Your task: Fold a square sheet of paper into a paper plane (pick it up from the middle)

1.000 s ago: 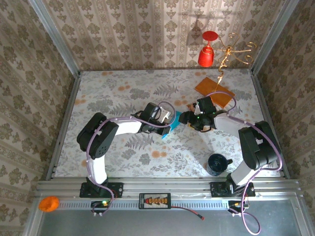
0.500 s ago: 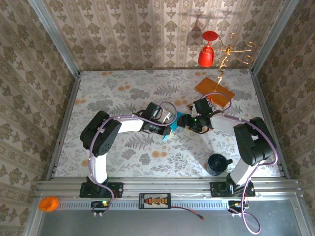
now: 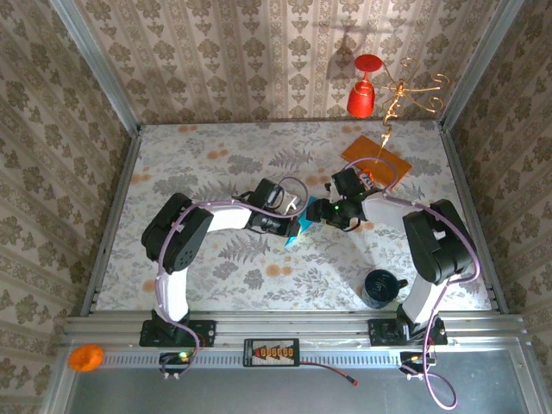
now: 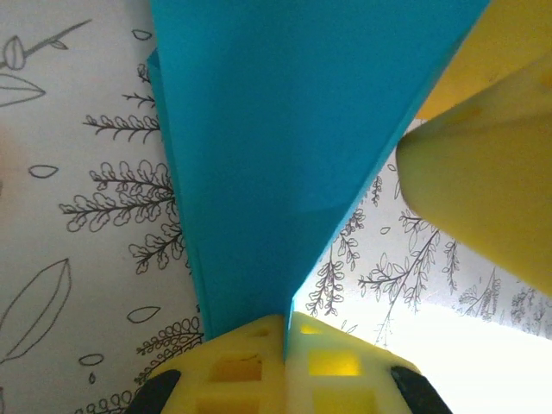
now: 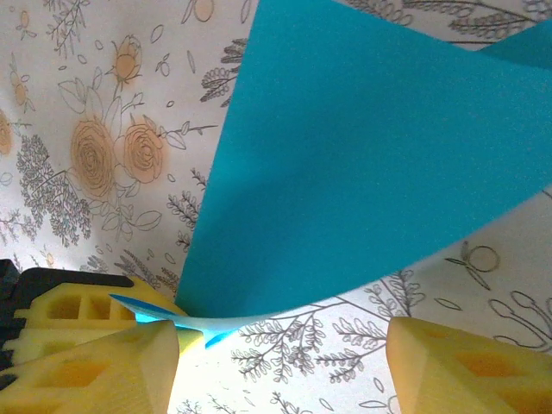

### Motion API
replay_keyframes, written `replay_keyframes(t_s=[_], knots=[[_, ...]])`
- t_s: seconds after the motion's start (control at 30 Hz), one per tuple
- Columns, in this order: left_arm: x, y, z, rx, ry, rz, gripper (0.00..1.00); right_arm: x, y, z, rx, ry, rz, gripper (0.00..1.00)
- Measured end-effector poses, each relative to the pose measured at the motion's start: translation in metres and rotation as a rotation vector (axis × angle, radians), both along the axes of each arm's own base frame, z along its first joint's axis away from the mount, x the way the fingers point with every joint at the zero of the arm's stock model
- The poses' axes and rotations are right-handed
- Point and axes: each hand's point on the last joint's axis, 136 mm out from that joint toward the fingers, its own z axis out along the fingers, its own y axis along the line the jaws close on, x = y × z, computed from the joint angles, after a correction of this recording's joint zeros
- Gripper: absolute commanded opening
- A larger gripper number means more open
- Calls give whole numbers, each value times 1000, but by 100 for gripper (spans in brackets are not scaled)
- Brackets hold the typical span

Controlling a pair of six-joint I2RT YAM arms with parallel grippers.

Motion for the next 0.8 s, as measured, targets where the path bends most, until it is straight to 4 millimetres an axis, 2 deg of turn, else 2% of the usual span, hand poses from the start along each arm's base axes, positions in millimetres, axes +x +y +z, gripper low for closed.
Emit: replay_keyframes(t_s=[0.27,0.53,0.8], knots=[[6,5,1,-11,49,60,5,4,5,-8,-38,13,26,70],[7,8,-2,-43,82,98,5,10,18,-5,-58,-1,63,70],[6,7,-2,-49,89,105,5,9,19,-10,-78,11,71,69]])
